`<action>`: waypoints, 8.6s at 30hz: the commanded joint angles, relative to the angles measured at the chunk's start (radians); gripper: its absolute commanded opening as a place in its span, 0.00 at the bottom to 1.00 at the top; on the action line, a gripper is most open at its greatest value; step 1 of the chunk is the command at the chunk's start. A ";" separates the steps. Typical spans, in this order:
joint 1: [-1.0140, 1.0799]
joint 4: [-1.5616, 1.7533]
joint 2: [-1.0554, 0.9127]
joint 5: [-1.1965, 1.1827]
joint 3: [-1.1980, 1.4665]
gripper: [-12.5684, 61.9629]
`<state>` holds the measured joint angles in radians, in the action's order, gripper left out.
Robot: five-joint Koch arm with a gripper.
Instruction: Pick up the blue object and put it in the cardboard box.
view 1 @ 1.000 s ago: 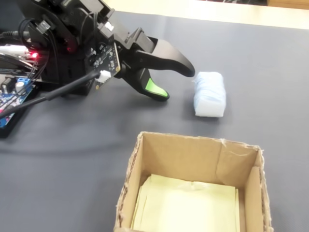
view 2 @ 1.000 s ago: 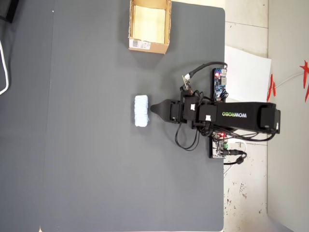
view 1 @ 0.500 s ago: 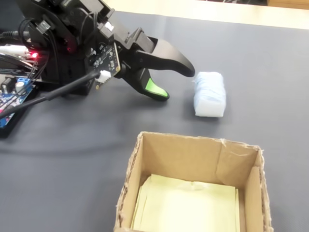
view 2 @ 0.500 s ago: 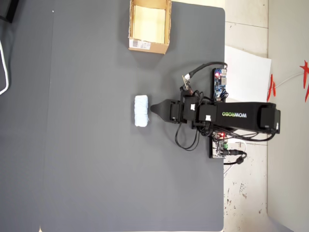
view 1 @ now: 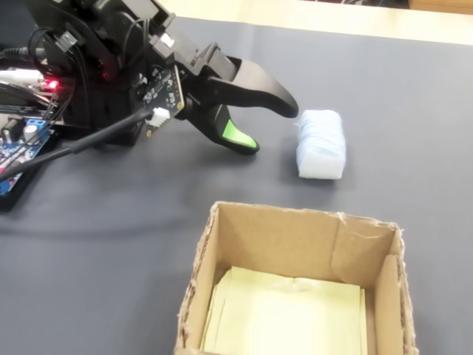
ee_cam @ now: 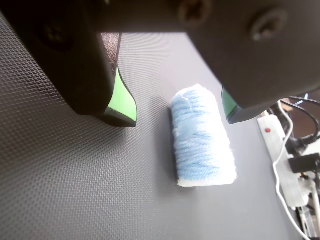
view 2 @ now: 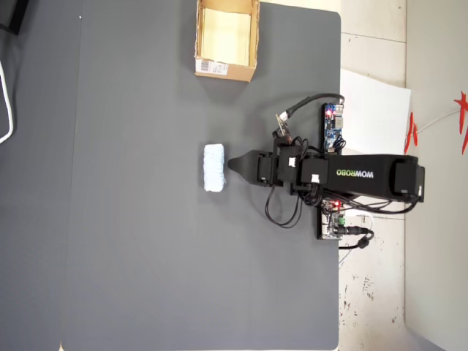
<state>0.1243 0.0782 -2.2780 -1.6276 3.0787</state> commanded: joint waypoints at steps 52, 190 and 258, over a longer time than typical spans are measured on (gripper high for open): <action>-0.098 -0.092 -0.041 -0.035 -0.046 0.62; 0.687 0.015 0.546 0.379 -0.994 0.59; -0.060 -0.140 -0.091 -0.003 0.040 0.63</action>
<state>0.0644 0.0614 -2.2795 -1.6352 3.0787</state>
